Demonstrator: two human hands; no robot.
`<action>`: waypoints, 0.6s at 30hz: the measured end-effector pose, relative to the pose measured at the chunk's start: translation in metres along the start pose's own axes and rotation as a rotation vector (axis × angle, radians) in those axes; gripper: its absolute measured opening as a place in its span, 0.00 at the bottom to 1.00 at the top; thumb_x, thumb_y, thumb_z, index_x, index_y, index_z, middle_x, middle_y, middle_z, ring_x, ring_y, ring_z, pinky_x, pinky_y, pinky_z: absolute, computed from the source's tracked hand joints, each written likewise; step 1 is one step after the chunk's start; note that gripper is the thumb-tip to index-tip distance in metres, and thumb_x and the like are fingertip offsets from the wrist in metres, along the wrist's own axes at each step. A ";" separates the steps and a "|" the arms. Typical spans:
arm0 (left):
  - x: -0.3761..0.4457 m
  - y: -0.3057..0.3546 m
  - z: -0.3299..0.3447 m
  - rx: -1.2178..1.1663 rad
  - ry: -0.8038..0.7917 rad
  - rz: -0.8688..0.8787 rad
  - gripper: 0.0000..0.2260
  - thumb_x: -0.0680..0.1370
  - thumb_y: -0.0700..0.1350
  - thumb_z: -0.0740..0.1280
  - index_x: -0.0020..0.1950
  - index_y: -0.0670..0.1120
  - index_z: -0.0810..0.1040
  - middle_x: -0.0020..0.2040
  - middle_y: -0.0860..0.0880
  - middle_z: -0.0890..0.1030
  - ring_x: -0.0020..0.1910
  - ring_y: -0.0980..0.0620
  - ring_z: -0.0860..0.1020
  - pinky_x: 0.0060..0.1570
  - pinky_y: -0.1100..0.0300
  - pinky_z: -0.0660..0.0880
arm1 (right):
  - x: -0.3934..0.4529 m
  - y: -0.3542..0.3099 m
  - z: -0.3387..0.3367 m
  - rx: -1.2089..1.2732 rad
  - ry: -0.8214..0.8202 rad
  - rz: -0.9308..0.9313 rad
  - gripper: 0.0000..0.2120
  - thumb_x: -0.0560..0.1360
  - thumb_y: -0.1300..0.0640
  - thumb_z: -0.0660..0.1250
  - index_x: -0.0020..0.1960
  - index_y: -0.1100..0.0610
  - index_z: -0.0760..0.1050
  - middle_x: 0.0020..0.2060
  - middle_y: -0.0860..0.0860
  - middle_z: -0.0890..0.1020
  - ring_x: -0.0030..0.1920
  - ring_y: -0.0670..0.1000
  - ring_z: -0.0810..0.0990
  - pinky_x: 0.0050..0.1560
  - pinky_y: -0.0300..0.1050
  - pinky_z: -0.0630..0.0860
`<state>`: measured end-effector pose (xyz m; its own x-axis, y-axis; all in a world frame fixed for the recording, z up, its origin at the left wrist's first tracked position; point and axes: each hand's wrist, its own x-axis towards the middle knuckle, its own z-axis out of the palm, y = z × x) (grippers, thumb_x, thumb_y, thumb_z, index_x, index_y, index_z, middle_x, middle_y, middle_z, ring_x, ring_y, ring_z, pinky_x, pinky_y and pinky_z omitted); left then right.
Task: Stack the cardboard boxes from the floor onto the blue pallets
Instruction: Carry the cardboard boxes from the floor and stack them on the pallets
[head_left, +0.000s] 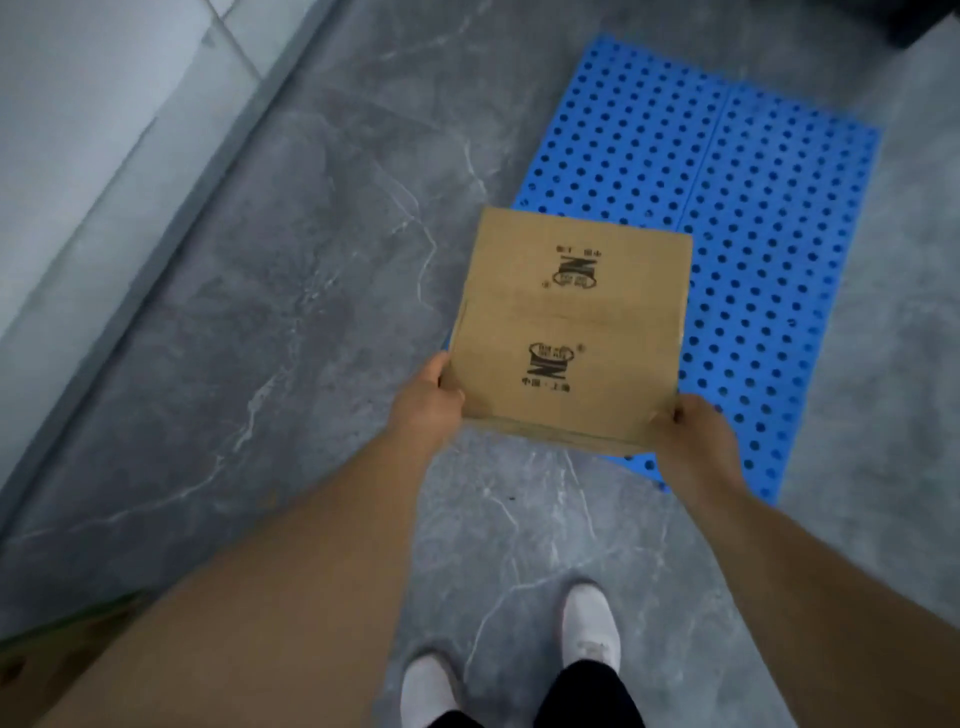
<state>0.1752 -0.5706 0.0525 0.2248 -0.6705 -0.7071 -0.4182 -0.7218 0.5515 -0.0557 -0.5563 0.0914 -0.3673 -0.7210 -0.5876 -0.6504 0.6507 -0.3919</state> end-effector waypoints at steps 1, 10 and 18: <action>0.014 -0.001 0.003 0.006 -0.026 0.015 0.23 0.78 0.35 0.58 0.73 0.47 0.64 0.69 0.44 0.71 0.65 0.44 0.71 0.65 0.50 0.68 | 0.007 0.001 0.006 0.017 0.004 0.014 0.13 0.74 0.63 0.54 0.33 0.54 0.55 0.29 0.50 0.61 0.27 0.48 0.58 0.26 0.41 0.54; 0.088 -0.012 0.024 0.053 -0.037 0.134 0.20 0.78 0.33 0.57 0.67 0.48 0.69 0.60 0.45 0.76 0.53 0.47 0.75 0.53 0.55 0.73 | 0.065 0.024 0.049 0.086 0.057 0.015 0.06 0.77 0.62 0.55 0.40 0.58 0.65 0.33 0.52 0.67 0.30 0.50 0.65 0.32 0.44 0.68; 0.126 -0.011 0.032 0.045 -0.003 0.161 0.19 0.77 0.33 0.57 0.63 0.52 0.72 0.47 0.54 0.77 0.40 0.59 0.75 0.35 0.66 0.72 | 0.094 0.030 0.079 0.085 0.106 0.012 0.07 0.78 0.60 0.57 0.41 0.58 0.66 0.32 0.50 0.66 0.29 0.48 0.64 0.26 0.41 0.61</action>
<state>0.1802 -0.6421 -0.0569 0.1489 -0.7765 -0.6123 -0.4878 -0.5963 0.6376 -0.0577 -0.5855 -0.0313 -0.4456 -0.7313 -0.5164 -0.5888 0.6739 -0.4462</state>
